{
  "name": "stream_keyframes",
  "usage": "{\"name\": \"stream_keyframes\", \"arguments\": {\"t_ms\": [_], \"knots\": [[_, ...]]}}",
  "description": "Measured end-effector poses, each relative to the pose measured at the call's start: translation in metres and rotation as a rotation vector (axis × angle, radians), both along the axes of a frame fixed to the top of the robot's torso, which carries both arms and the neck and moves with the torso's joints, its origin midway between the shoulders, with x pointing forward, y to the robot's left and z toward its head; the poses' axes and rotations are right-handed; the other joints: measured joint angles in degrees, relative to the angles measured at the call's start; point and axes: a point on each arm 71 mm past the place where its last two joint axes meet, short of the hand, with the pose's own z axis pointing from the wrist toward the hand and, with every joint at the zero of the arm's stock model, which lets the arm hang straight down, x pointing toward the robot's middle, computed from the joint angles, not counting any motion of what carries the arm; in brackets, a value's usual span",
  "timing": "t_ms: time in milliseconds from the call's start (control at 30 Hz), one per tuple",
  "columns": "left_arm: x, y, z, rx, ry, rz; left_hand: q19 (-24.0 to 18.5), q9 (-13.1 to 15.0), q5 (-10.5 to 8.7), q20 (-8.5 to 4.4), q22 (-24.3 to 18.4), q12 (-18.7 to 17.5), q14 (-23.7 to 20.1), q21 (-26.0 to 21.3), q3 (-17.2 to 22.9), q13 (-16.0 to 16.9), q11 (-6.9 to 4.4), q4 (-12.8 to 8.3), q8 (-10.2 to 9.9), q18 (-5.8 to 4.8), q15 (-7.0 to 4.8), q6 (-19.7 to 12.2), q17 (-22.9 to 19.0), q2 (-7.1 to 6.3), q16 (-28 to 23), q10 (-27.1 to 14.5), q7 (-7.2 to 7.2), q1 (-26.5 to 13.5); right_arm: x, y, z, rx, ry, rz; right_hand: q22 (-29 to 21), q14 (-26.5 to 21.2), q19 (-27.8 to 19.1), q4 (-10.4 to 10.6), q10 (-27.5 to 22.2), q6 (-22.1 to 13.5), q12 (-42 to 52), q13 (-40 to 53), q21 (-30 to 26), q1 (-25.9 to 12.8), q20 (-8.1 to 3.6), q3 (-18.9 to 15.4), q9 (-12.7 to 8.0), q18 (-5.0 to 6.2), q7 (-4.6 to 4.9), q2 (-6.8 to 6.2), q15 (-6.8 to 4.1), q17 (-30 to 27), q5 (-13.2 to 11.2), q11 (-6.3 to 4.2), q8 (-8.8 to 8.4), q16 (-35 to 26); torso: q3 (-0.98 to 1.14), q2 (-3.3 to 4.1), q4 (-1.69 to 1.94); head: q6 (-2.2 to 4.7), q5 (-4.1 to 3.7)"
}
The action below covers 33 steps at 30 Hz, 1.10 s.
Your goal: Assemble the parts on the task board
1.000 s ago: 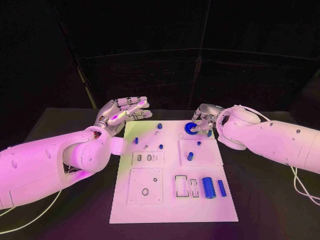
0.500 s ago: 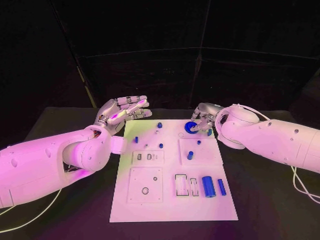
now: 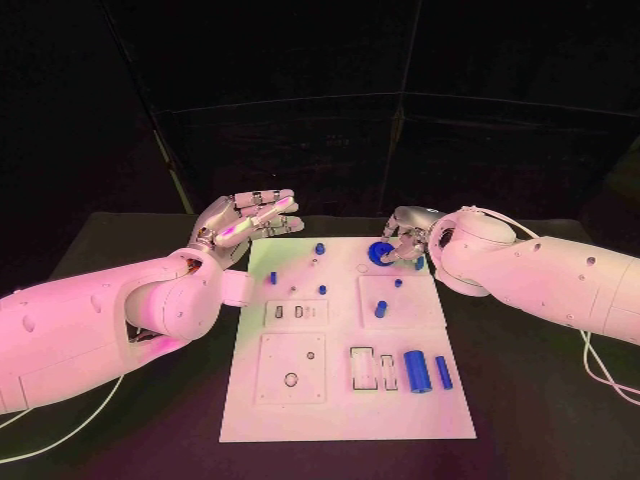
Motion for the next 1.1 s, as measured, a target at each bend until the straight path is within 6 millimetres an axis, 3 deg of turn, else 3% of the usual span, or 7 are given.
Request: {"name": "stream_keyframes", "arguments": {"t_ms": [100,300,400,500,800,1100], "knots": [[0.0,0.0,0.0,0.0,0.0,0.0,0.0,0.0,0.0,0.0,0.0,0.0,0.0,0.0,0.0,0.0,0.0,0.0,0.0,0.0,0.0,0.0,0.0,0.0,0.0,0.0,0.0,0.0,0.0,0.0,0.0,-0.001,0.0,0.0,0.0,0.0,0.0,-0.22,0.0,0.62,0.0,0.0,0.0,0.02,0.0,0.22,0.05,0.0,0.01,0.03,0.0,0.0,0.0,0.0,0.01,0.0,0.02,0.0,0.01,-0.05,0.02],[0.0,0.0,0.0,0.0,0.0,0.0,0.0,0.0,0.0,0.0,0.0,0.0,0.0,0.0,0.0,0.0,0.0,0.0,0.0,0.0,0.0,0.0,0.0,0.0,0.0,0.0,0.0,0.0,0.001,0.0,0.001,0.001,-0.005,-0.002,0.0,0.0,0.0,-1.46,0.28,3.44,0.0,0.0,0.0,0.29,0.0,1.54,0.06,0.0,-0.38,1.54,0.0,0.0,-1.52,-0.28,0.81,0.0,0.02,0.0,0.01,-0.09,0.0],[0.0,0.0,0.0,0.0,0.001,0.0,0.0,0.0,0.0,0.0,0.0,0.0,0.0,0.0,0.0,0.0,0.0,0.0,0.0,0.0,0.0,0.0,0.0,0.0,0.0,0.0,0.0,0.0,0.001,0.0,0.001,0.007,-0.015,-0.004,0.0,0.1,-0.01,-1.93,0.24,5.93,0.0,0.0,0.0,0.6,-0.42,2.93,0.17,0.01,-0.83,2.01,-0.56,-0.01,-1.68,-1.1,1.68,0.0,0.02,0.0,0.0,-0.1,-0.01],[0.0,0.0,0.0,0.0,0.001,0.0,0.0,0.0,0.0,0.0,0.01,0.0,0.0,0.0,0.0,0.0,0.0,0.0,0.0,0.0,0.0,0.0,0.0,0.0,0.0,0.0,0.0,0.0,0.0,0.001,0.0,0.019,-0.029,-0.006,0.0,0.01,-0.01,-2.42,0.22,6.35,0.0,0.0,0.0,0.72,-0.42,3.93,0.16,0.01,-0.41,2.19,-0.64,-0.01,-1.19,-1.27,2.0,0.0,0.03,0.01,-0.02,-0.02,-0.01],[0.0,0.0,0.0,0.001,0.001,0.001,0.0,0.0,0.0,0.0,0.01,0.0,0.0,0.0,0.0,0.0,0.0,0.0,0.0,0.0,0.0,0.0,0.0,0.0,0.0,0.0,0.0,0.0,-0.005,0.012,0.006,0.065,-0.105,0.006,0.0,0.21,-0.01,-3.15,0.2,6.36,0.39,0.0,0.0,0.89,-0.83,5.57,0.07,0.01,-0.4,2.6,-0.84,-0.01,-0.06,-1.66,1.98,0.0,0.04,0.01,-0.02,0.0,0.1],[0.001,0.001,0.0,0.002,0.001,0.003,0.0,0.0,0.0,0.0,0.01,0.0,0.0,0.0,0.0,0.0,0.0,0.0,0.0,0.0,0.0,0.0,0.0,0.0,0.0,0.0,0.0,0.0,-0.022,0.039,0.015,0.1,-0.148,0.085,0.0,0.21,-0.01,-3.69,0.2,6.36,0.39,-0.01,-0.01,0.72,-0.83,6.44,0.05,0.01,-0.39,2.74,-0.84,-0.02,0.26,-1.65,0.93,0.0,-0.01,-0.02,-0.02,0.19,0.3]]}}
